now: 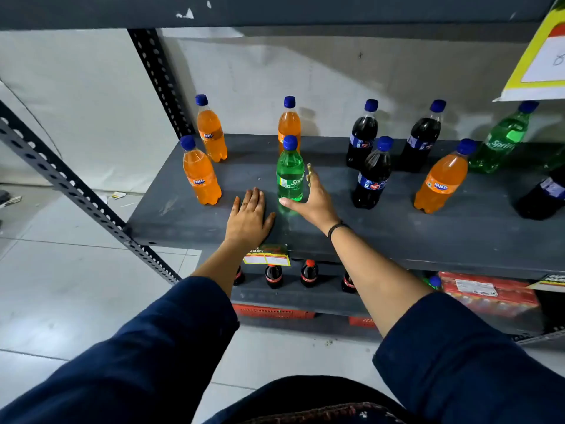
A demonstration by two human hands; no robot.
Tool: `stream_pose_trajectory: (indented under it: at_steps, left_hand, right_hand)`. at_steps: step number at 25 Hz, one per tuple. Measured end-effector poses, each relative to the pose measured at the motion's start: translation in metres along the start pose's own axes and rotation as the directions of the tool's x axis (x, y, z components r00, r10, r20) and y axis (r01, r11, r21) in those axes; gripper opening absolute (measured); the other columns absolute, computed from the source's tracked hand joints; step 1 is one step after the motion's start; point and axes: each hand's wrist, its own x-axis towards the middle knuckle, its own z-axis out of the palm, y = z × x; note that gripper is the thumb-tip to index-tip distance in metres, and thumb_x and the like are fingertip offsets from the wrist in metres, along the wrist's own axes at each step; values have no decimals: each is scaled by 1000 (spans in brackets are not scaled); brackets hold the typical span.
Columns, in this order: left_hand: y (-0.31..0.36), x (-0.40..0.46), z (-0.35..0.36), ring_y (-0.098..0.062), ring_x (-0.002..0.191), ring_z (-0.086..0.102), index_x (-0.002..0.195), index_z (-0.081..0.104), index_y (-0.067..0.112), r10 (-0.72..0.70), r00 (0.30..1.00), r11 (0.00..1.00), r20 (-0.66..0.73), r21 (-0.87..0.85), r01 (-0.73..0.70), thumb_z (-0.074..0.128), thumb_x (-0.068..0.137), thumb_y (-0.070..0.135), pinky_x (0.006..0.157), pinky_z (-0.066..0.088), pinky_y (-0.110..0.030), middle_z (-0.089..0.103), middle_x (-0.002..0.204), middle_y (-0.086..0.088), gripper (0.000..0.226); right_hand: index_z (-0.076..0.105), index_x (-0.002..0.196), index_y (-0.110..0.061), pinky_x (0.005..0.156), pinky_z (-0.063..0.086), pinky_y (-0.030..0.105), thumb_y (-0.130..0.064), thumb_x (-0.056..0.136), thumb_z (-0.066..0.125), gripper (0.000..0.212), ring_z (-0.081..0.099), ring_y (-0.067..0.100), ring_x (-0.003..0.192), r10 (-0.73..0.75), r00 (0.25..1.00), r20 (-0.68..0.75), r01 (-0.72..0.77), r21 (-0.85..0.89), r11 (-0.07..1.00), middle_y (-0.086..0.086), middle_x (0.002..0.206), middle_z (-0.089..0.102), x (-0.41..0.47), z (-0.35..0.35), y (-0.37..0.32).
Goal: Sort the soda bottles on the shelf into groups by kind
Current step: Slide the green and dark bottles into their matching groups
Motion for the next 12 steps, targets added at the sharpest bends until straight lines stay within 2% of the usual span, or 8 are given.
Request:
stream_pose_trajectory:
  at_steps: [2,4,6,10,12]
  left_hand:
    - [-2,0,0,-24,147,4,146,11,5,5,1000,1000,2,21,-5,27,96,41,120,2,-43,10,158,-13,63]
    - [-3,-2,2,-24,147,4,146,11,6,24,1000,999,-2,36,-24,27,96,41,120,2,-43,10,158,-12,63]
    - [-3,0,2,-24,147,4,146,11,7,43,999,998,2,37,-43,27,96,40,120,2,-43,11,158,-11,62]
    - [-3,1,3,-22,147,7,146,12,8,83,997,995,6,63,-83,26,97,37,120,4,-43,13,158,-10,58]
    - [-3,0,3,-22,147,7,146,13,9,88,996,994,4,60,-88,26,97,36,120,5,-43,14,158,-10,58]
  right_hand:
    - [32,136,-9,90,37,23,-27,69,80,84,51,25,122,-20,1000,-14,21,34,999,12,134,53,7,4,-3]
    - [41,124,-8,80,40,24,-28,69,79,70,58,28,112,29,999,-23,-28,24,999,13,122,62,11,8,-5]
    - [46,117,-7,78,42,26,-28,69,79,62,60,31,107,52,998,-43,-51,13,999,14,115,65,15,10,-3]
    - [51,114,-8,78,46,28,-30,65,82,62,63,29,103,11,996,-85,-13,-31,999,12,110,69,10,1,2]
    - [54,111,-8,74,45,25,-30,64,82,59,65,27,97,-8,994,-108,4,-36,999,11,105,71,1,-6,5]
